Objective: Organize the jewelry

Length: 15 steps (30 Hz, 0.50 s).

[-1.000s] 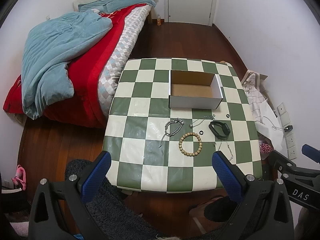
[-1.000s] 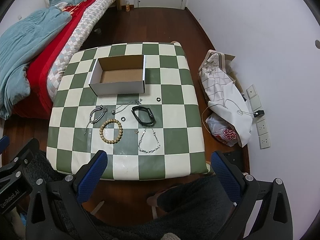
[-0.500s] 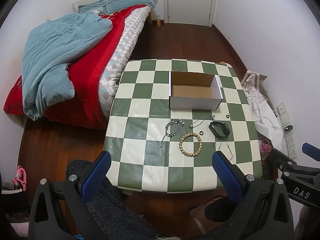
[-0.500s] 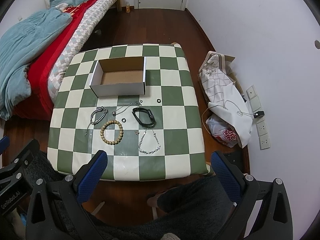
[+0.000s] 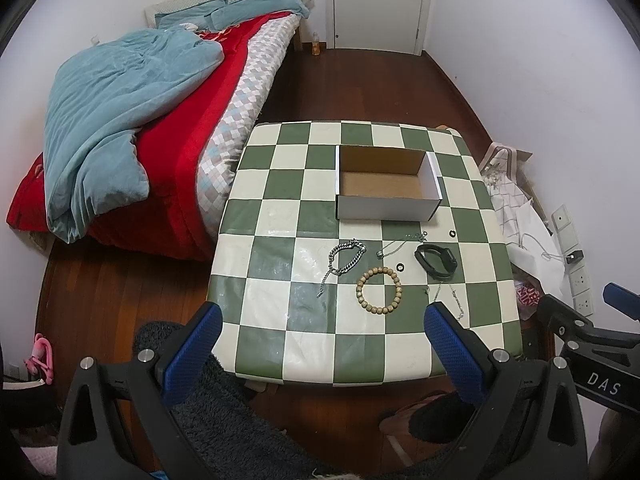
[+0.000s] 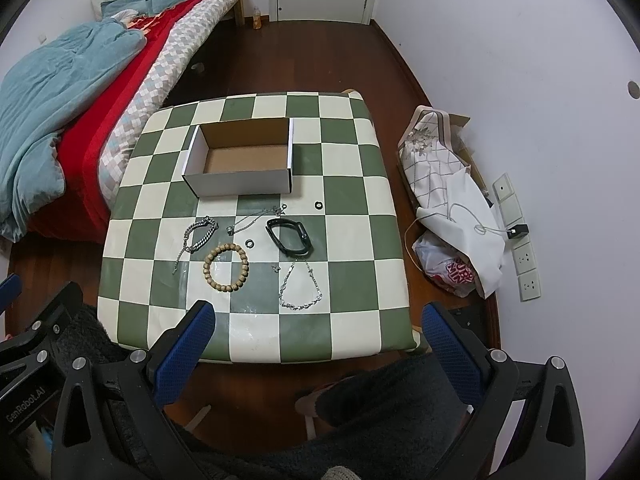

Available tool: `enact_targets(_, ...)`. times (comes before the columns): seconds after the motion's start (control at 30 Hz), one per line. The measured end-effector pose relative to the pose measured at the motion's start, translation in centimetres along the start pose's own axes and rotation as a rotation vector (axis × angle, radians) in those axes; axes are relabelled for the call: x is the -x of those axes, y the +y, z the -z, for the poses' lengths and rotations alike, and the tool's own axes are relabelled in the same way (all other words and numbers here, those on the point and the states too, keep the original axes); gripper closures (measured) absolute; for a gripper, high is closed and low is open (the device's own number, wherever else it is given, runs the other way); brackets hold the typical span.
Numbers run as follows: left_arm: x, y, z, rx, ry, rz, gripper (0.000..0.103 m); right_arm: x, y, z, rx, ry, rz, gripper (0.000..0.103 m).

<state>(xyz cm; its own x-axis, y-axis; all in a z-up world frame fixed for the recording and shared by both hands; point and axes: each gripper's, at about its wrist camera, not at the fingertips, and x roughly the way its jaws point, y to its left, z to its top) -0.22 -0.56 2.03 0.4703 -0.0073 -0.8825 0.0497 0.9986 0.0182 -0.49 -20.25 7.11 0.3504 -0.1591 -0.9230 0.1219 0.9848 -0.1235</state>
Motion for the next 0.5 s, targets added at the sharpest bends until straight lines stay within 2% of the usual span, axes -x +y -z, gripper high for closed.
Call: enact_targets(0.5,0.07,-0.01,0.07,-0.001,-0.002,0.0,0.0,0.03,0.01,0.14,-0.001,-0.004,-0.002,0.0)
